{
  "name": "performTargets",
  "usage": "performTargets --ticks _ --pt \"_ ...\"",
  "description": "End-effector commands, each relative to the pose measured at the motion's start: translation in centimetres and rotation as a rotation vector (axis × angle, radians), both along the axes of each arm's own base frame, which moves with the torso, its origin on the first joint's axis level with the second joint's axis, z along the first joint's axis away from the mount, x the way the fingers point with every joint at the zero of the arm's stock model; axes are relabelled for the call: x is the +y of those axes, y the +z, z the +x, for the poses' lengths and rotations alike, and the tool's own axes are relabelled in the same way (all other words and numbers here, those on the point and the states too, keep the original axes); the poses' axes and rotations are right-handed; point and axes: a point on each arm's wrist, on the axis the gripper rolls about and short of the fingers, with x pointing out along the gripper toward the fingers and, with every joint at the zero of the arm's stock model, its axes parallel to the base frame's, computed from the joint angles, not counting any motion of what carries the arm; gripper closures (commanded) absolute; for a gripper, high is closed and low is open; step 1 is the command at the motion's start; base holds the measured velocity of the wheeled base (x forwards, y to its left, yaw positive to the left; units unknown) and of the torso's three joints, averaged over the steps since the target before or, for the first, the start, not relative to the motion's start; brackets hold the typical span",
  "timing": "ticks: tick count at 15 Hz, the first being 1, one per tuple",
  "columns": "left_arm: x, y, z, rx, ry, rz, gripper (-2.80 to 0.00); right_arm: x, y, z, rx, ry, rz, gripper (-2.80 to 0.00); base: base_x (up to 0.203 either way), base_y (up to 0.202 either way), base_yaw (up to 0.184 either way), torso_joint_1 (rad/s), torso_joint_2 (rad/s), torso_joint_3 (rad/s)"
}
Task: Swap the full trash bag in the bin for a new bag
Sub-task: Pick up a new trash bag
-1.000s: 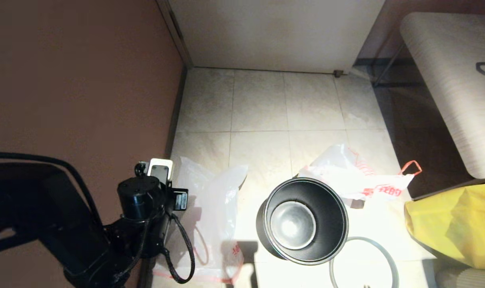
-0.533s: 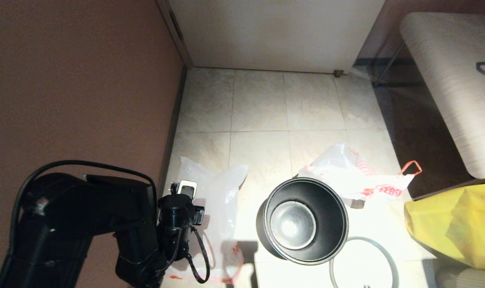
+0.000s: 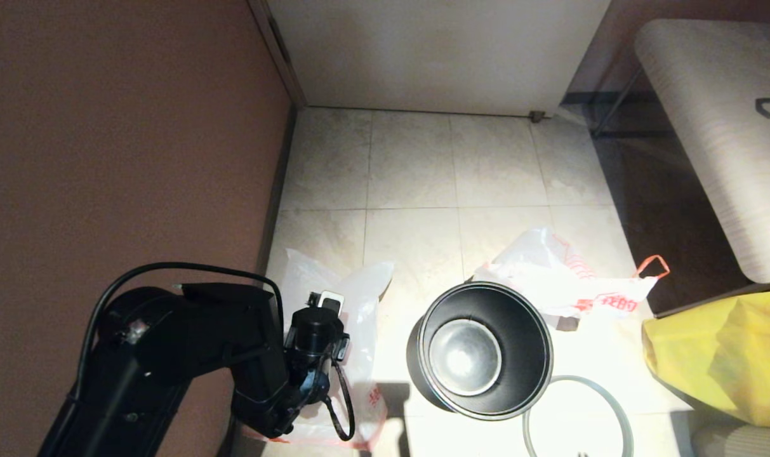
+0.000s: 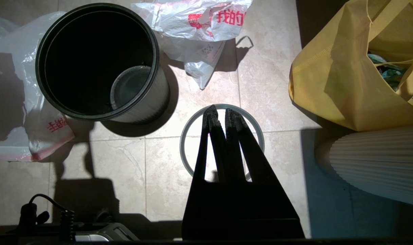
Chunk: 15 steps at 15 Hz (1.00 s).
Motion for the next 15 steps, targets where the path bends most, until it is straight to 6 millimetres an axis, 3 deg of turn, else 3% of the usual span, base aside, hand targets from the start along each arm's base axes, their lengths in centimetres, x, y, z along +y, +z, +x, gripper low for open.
performTargets --ticks 1,4,7,12,15 --pt "-1.1 -0.6 0.5 -0.010 -0.030 -0.008 -2.80 0.0 0.0 0.0 0.005 0.000 0.000 0.00 0.000 0.000 0.000 0.000 0.00 0.000" --pt "-3.1 -1.2 -0.9 0.053 -0.108 0.017 -2.80 0.0 0.0 0.0 0.005 0.000 0.000 0.00 0.000 0.000 0.000 0.000 0.00 0.000" --pt "-3.2 -2.0 -0.3 0.128 -0.213 -0.008 -2.80 0.0 0.0 0.0 0.005 0.000 0.000 0.00 0.000 0.000 0.000 0.000 0.00 0.000" --pt "-4.2 -3.5 4.9 0.101 -0.190 0.025 -2.80 0.0 0.0 0.0 0.005 0.000 0.000 0.00 0.000 0.000 0.000 0.000 0.00 0.000" --pt "-5.0 -4.4 6.8 0.098 -0.194 0.042 -2.80 0.0 0.0 0.0 0.005 0.000 0.000 0.00 0.000 0.000 0.000 0.000 0.00 0.000"
